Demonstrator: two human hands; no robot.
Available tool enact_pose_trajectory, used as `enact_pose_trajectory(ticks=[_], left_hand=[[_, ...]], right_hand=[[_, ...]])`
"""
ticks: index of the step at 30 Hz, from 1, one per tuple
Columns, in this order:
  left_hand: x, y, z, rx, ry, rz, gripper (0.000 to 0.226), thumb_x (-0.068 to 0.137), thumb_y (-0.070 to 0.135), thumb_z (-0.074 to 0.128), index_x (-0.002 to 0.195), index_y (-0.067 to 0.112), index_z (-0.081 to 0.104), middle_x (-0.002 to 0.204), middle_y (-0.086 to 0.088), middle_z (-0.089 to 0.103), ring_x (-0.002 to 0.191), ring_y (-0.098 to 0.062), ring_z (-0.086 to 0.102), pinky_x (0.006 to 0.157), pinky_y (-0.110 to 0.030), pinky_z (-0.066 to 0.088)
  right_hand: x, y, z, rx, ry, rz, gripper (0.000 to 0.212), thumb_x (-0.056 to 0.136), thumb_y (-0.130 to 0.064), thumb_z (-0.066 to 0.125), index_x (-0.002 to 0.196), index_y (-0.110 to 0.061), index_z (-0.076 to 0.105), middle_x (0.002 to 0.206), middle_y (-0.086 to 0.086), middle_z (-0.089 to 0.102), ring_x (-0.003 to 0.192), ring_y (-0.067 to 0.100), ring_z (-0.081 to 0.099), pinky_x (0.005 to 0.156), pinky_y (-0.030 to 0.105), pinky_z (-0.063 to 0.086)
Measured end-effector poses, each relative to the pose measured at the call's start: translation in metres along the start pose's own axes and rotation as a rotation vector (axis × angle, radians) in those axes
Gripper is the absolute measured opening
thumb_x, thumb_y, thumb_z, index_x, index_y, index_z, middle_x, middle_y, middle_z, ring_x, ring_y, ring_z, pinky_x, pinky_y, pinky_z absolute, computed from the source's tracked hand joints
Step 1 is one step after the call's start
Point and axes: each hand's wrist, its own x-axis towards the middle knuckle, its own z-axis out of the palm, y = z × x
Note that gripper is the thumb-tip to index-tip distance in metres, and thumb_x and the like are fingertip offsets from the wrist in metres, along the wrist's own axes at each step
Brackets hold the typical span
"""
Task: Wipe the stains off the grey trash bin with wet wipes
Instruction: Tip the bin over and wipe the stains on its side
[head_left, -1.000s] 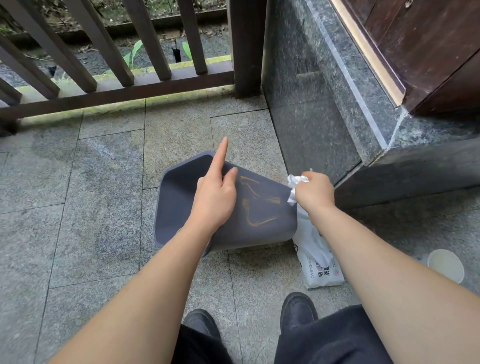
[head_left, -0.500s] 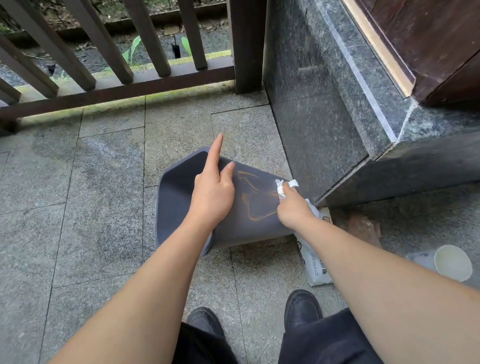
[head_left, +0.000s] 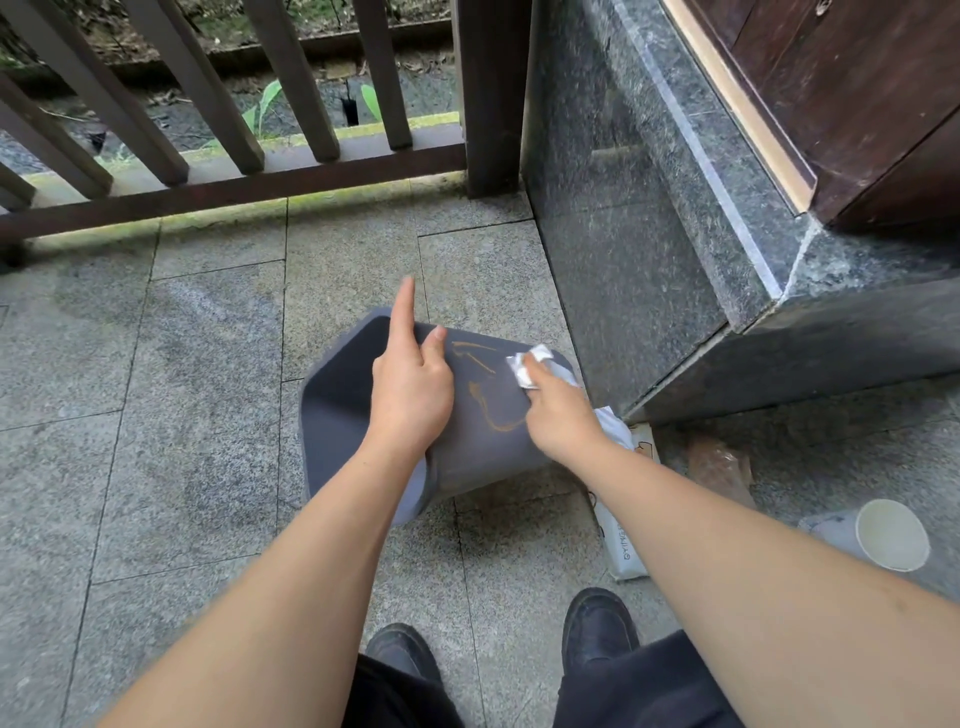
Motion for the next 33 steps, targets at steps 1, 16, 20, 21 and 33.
enact_pose_trajectory(ticks=[1,16,20,21,33], left_hand=[[-0.001,0.000,0.001,0.008,-0.019,0.011,0.058,0.103,0.034,0.044,0.153,0.052,0.019,0.087,0.017,0.059,0.087,-0.016,0.055,0.074,-0.029,0.034],[0.005,-0.011,-0.008,-0.144,-0.080,0.084,0.048,0.100,0.061,0.032,0.147,0.050,0.037,0.124,0.045,0.043,0.107,0.036,0.036,0.088,0.005,0.027],[0.010,-0.012,-0.010,-0.106,-0.058,0.080,0.048,0.102,0.058,0.030,0.149,0.048,0.035,0.136,0.035,0.036,0.110,0.036,0.029,0.089,0.008,0.019],[0.011,-0.013,-0.011,-0.097,-0.053,0.072,0.048,0.103,0.057,0.030,0.150,0.047,0.034,0.137,0.034,0.035,0.113,0.033,0.026,0.089,0.006,0.017],[0.012,-0.017,-0.007,-0.099,-0.035,0.064,0.048,0.103,0.051,0.029,0.151,0.046,0.032,0.141,0.034,0.034,0.110,0.033,0.021,0.082,0.010,0.013]], right_hand=[[0.004,0.007,-0.003,-0.008,0.003,0.078,0.062,0.092,-0.010,0.041,0.147,-0.038,0.033,0.153,-0.005,0.035,0.130,0.026,0.045,0.080,0.016,0.022],[-0.013,-0.095,0.003,0.310,-0.096,-0.426,0.050,0.100,-0.032,0.030,0.149,-0.027,0.036,0.157,-0.007,0.033,0.145,0.007,0.025,0.120,0.032,0.021],[0.001,-0.065,0.010,0.257,-0.044,-0.329,0.046,0.103,-0.035,0.028,0.148,-0.029,0.037,0.158,-0.009,0.030,0.146,0.008,0.023,0.118,0.031,0.021],[0.006,-0.054,0.010,0.243,-0.017,-0.239,0.045,0.103,-0.035,0.029,0.147,-0.032,0.039,0.157,-0.008,0.031,0.145,0.013,0.028,0.115,0.032,0.025],[0.006,-0.043,0.000,0.098,0.027,-0.086,0.038,0.103,-0.029,0.033,0.137,-0.026,0.047,0.135,0.002,0.056,0.117,0.032,0.054,0.088,0.033,0.039]])
